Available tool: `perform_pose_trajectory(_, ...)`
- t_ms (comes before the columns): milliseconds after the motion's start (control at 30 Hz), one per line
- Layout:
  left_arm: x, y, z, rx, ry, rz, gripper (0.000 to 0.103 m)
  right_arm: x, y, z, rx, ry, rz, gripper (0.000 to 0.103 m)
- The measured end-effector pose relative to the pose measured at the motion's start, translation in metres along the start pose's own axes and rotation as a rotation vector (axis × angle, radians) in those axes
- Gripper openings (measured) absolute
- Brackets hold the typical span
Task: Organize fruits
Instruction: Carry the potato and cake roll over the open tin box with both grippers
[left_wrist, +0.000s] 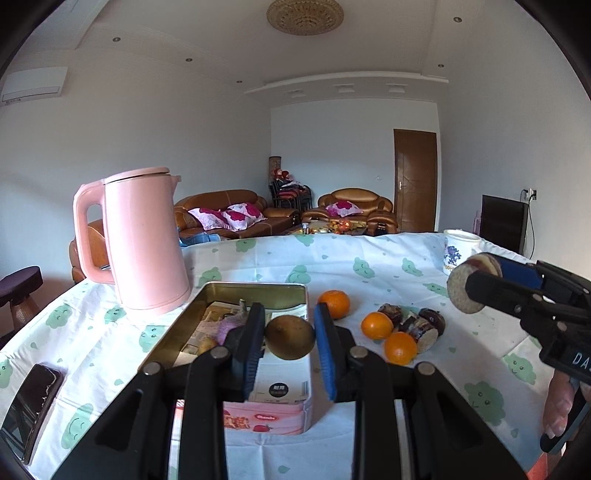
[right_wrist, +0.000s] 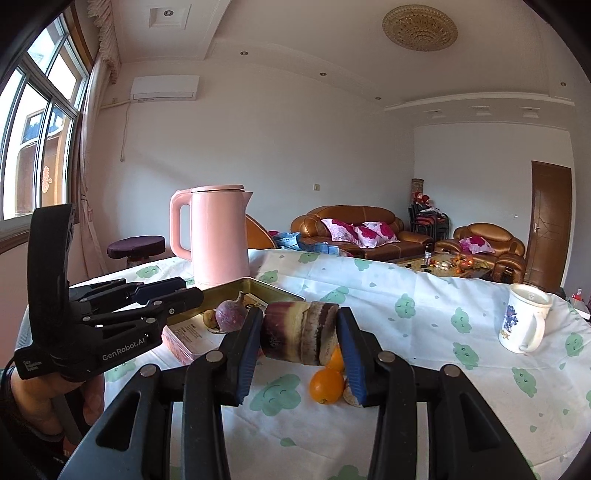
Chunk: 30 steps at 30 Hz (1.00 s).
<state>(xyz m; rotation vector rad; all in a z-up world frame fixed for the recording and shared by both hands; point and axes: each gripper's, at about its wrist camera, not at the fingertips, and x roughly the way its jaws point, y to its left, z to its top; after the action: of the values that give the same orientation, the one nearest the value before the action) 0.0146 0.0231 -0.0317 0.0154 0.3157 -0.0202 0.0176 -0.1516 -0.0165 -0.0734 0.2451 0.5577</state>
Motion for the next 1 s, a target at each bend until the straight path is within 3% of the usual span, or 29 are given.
perform_pose_trajectory(533, 0.036, 0.051, 0.004, -0.077, 0.130, 0.044, 0.029, 0.074, 0.031, 0.044, -0.051, 0.102, 0.117, 0.043)
perform_pose_trajectory(1000, 0.061, 0.064, -0.002, -0.087, 0.222, 0.040, 0.029, 0.136, 0.055, 0.033, -0.053, 0.206, 0.175, 0.043)
